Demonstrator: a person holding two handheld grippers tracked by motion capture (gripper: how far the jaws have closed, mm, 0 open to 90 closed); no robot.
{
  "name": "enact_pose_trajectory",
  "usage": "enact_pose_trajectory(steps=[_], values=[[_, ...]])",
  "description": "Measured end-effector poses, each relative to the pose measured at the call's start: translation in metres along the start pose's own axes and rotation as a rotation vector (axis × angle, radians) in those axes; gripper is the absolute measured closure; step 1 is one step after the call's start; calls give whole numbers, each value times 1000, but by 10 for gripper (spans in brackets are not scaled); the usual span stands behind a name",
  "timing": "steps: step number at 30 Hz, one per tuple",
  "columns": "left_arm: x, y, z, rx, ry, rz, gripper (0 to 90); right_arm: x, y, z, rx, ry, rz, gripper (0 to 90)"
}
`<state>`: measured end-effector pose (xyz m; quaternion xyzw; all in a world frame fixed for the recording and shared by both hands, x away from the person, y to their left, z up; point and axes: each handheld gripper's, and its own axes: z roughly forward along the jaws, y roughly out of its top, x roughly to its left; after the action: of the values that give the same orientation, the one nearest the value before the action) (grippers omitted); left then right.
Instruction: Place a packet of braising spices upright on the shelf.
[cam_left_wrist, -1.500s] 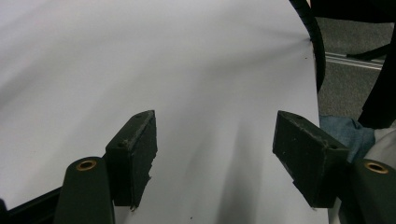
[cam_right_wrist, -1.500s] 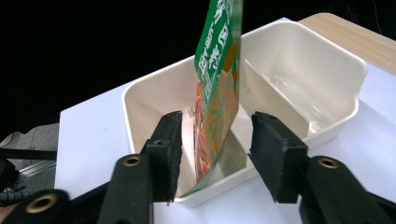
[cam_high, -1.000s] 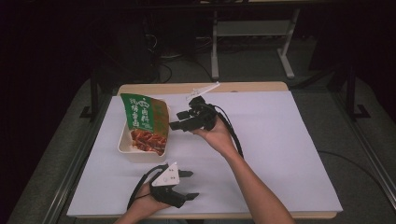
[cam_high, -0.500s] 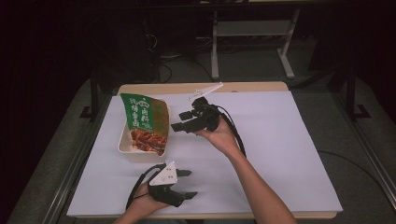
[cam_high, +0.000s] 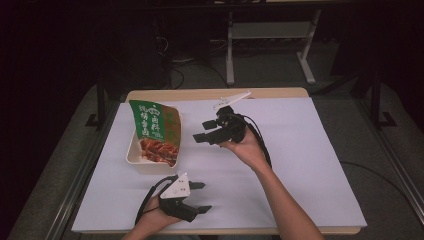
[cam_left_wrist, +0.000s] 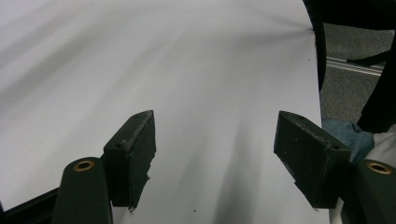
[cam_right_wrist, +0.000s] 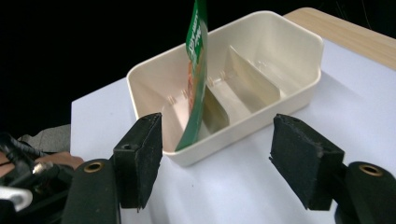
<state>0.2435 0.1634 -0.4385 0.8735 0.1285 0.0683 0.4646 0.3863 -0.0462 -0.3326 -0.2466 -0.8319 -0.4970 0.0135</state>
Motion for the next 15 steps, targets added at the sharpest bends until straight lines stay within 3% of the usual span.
enact_pose_trajectory(steps=[15], values=[[3, 0, -3, -20, 1, -19, 288, -11, -22, -25, 4, -43, 40, 297]])
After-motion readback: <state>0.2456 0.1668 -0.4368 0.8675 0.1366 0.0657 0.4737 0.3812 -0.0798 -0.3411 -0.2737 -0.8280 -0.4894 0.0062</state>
